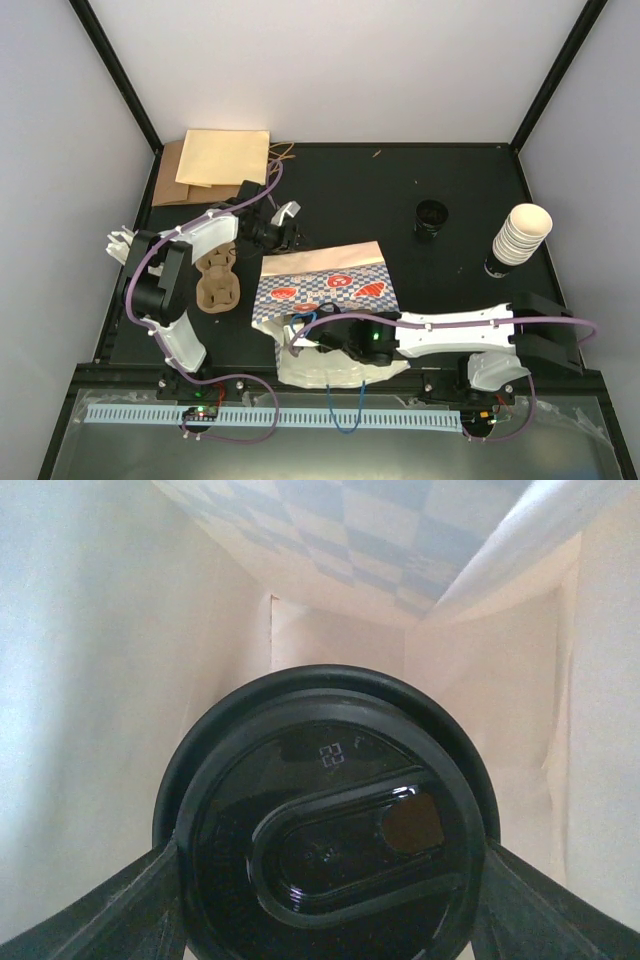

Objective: Pack the takeout coffee

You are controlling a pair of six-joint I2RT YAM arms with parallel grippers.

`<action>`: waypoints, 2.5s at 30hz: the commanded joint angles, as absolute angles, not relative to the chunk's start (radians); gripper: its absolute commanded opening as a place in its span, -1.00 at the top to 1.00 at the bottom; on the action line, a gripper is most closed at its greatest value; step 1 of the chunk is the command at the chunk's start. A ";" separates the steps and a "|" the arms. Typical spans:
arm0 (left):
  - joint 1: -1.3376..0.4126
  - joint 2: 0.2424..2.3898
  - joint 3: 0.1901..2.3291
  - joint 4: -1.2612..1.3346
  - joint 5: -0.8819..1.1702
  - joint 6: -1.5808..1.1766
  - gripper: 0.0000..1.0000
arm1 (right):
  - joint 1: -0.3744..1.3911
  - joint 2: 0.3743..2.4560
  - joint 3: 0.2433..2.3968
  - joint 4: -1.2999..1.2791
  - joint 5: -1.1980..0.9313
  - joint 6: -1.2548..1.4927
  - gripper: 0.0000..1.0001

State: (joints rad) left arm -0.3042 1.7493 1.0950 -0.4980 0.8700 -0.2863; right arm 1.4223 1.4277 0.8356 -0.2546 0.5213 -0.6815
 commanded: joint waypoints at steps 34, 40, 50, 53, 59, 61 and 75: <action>-0.336 1.721 1.104 -0.536 0.918 -0.275 -0.05 | 1.312 1.460 0.811 -0.264 0.463 -0.646 0.06; -0.336 1.736 1.124 -0.547 0.921 -0.269 -0.08 | 1.312 1.416 0.795 -0.197 0.496 -0.700 0.10; -0.336 1.757 1.130 -0.549 0.931 -0.263 -0.08 | 1.317 1.391 0.795 -0.086 0.547 -0.794 0.10; -0.337 1.764 1.133 -0.555 0.936 -0.259 -0.07 | 1.321 1.388 0.799 -0.061 0.555 -0.815 0.10; -0.336 1.771 1.145 -0.564 0.934 -0.255 -0.07 | 1.346 1.359 0.779 -0.020 0.539 -0.856 0.09; -0.337 1.775 1.151 -0.566 0.933 -0.256 -0.07 | 1.352 1.352 0.772 -0.014 0.540 -0.861 0.09; -0.339 1.802 1.166 -0.566 0.919 -0.259 -0.11 | 1.345 1.354 0.788 -0.042 0.458 -0.855 0.09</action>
State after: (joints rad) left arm -0.3229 1.7809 1.1259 -0.5316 0.8993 -0.2806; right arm 1.3575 1.3582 0.7570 -0.0521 0.4934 -0.8684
